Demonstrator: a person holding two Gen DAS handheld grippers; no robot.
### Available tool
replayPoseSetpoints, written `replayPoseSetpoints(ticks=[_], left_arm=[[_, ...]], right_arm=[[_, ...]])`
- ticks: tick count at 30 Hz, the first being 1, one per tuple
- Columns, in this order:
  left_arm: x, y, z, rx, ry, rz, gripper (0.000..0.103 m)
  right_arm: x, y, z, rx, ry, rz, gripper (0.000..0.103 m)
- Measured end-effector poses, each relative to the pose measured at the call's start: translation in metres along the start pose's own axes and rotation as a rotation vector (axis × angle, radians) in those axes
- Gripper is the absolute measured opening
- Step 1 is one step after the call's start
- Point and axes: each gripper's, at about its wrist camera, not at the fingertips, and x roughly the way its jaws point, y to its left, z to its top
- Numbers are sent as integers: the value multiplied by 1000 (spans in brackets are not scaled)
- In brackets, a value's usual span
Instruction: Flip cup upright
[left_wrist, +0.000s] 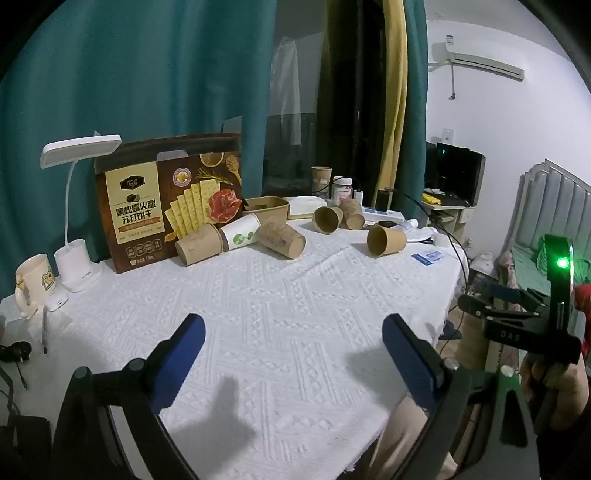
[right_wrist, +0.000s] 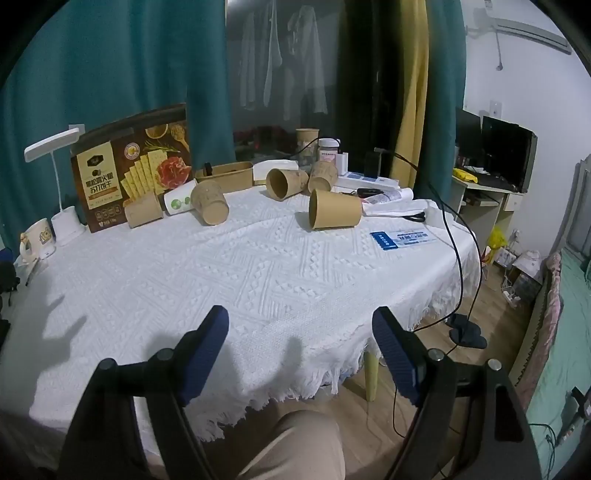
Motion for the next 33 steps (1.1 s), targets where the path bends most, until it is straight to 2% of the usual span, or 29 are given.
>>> replayPoseSetpoints(ticks=[33], left_arm=[[-10,-10,10,1,-15,3,97]], right_arm=[[-15,2,9,-9,-16,-4,78]])
